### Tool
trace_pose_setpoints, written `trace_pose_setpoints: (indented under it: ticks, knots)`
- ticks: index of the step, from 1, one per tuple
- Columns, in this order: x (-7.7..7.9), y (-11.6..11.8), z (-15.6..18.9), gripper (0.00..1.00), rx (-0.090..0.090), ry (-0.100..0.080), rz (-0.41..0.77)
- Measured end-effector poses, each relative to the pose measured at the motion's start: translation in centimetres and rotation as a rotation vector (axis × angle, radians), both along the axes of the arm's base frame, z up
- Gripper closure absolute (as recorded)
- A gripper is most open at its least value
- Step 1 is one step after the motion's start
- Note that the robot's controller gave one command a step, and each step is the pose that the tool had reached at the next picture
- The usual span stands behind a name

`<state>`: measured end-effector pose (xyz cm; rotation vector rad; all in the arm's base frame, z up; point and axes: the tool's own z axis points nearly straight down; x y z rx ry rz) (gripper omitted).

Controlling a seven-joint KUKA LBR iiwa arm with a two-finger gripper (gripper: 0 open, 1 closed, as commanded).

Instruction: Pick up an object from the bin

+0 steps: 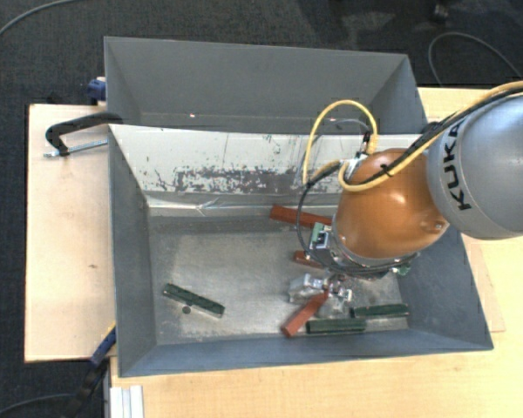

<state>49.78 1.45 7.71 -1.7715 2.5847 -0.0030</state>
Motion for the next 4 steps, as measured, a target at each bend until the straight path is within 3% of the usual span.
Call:
trace_pose_setpoints:
  ticks: [1, 2, 3, 4]
  knots:
    - [-0.2, 4.7, 11.2, 1.00, 0.002, -0.005, 0.017]
    - [3.5, 4.2, 16.9, 1.00, -0.002, -0.003, 0.240]
    - [6.8, -1.8, 1.1, 1.00, -0.002, 0.011, 0.491]
    - [7.3, -0.1, 23.4, 1.00, -0.005, -0.007, 0.467]
